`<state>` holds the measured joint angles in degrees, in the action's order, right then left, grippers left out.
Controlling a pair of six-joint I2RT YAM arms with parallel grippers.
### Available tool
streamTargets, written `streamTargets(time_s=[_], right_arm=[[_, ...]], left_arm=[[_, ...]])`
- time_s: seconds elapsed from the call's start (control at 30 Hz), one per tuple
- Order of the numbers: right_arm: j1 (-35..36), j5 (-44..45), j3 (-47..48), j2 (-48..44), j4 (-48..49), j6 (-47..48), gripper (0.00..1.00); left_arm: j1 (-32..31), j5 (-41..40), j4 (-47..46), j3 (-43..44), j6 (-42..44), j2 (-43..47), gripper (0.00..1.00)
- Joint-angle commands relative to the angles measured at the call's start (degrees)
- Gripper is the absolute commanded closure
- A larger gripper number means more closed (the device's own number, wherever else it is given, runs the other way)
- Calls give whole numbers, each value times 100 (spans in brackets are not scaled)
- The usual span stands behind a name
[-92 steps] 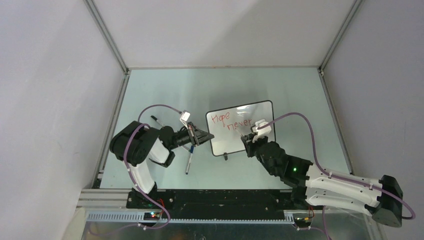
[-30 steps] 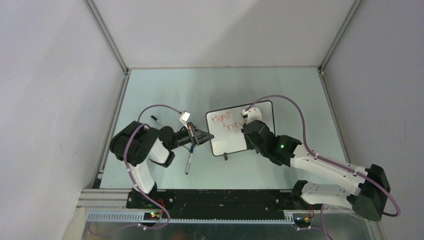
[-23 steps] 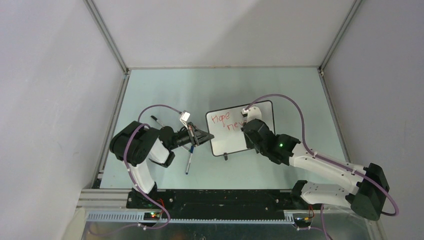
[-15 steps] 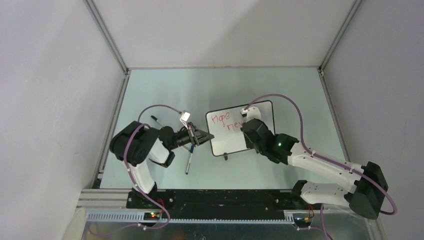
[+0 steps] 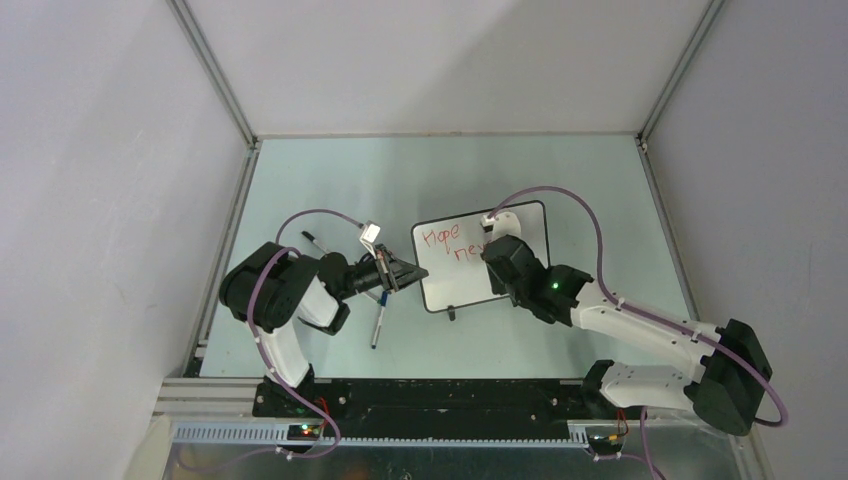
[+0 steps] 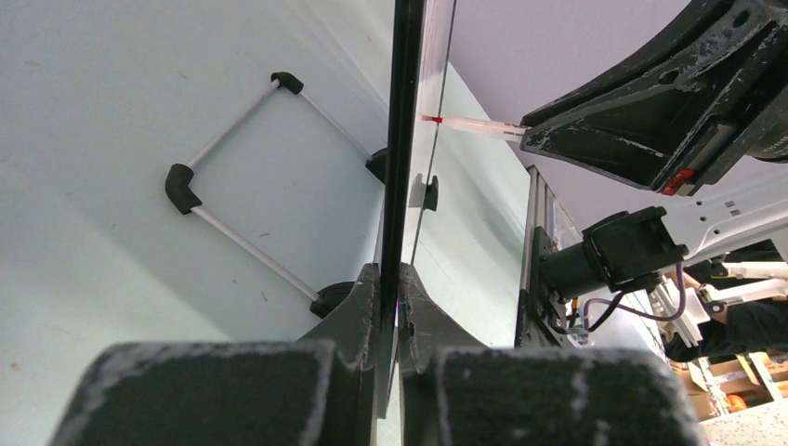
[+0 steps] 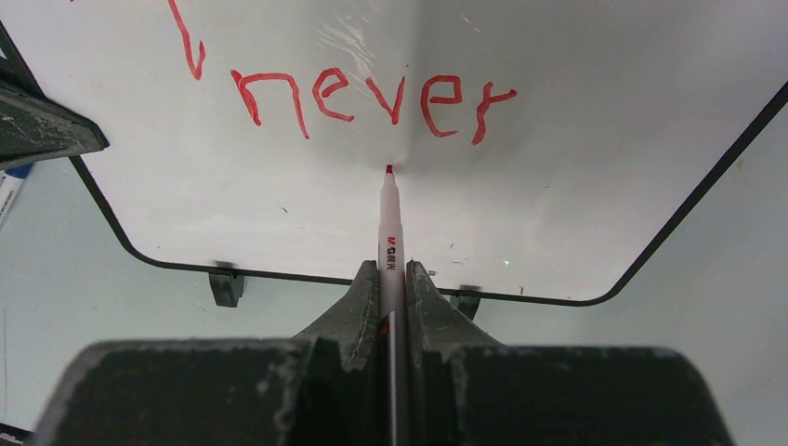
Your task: Write a sentence on the whiteboard
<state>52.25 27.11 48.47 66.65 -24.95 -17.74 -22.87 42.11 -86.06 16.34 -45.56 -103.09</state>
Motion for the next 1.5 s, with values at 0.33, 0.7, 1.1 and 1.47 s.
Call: streamTargets(time_s=[0.33, 0.7, 1.1, 1.47], right_arm=[[-35, 65, 262, 123, 261, 85, 100], [2, -115, 260, 108, 167, 98, 100], [27, -110, 207, 75, -55, -31, 100], [66, -135, 72, -60, -205, -102, 100]], left_arm=[[-30, -120, -183, -9, -22, 100, 100], [-29, -118, -183, -22, -14, 105, 100], [-39, -120, -183, -20, -14, 106, 100], [-43, -123, -183, -6, -23, 104, 100]])
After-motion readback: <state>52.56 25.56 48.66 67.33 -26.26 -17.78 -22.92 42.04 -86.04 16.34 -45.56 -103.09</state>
